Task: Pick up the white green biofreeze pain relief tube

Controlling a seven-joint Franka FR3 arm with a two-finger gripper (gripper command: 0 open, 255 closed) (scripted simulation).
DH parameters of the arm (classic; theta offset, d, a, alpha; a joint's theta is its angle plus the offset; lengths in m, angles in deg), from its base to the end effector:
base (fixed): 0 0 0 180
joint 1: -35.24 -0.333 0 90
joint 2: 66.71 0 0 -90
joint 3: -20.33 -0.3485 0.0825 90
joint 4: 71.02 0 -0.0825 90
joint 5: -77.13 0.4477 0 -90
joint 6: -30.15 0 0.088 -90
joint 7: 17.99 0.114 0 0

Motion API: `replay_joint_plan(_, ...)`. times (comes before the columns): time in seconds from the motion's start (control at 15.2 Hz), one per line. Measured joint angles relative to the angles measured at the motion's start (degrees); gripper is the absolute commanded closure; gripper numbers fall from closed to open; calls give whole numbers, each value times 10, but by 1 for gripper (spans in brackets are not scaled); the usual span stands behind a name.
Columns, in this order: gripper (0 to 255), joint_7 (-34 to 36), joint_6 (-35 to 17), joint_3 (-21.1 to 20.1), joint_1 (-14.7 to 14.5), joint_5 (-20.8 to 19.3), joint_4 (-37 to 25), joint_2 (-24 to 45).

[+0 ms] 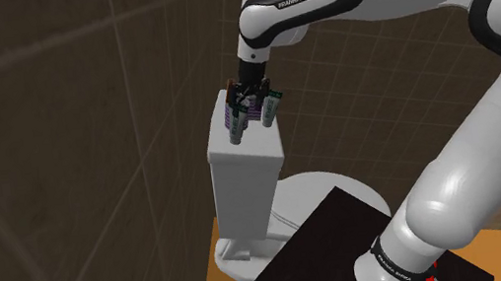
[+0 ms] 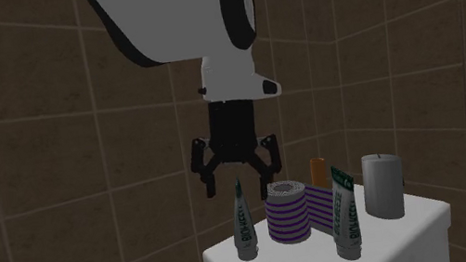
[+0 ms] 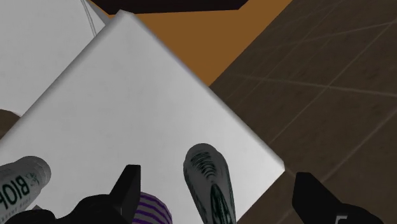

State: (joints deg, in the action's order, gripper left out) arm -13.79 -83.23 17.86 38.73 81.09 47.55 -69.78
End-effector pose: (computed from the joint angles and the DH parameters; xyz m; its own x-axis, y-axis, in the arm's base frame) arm 0.5871 -0.0054 0.4501 0.9921 -0.1182 -0.0421 -0.1205 -0.9911 -0.0571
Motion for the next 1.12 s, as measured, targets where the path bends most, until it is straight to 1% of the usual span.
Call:
replay_joint_plan(0.07,255,0,-3,0,0,0,2,1)
replay_joint_plan(0.73,255,0,-5,0,0,0,4,0)
replay_joint_plan(1.12,255,1,32,0,0,-1,-23,-10)
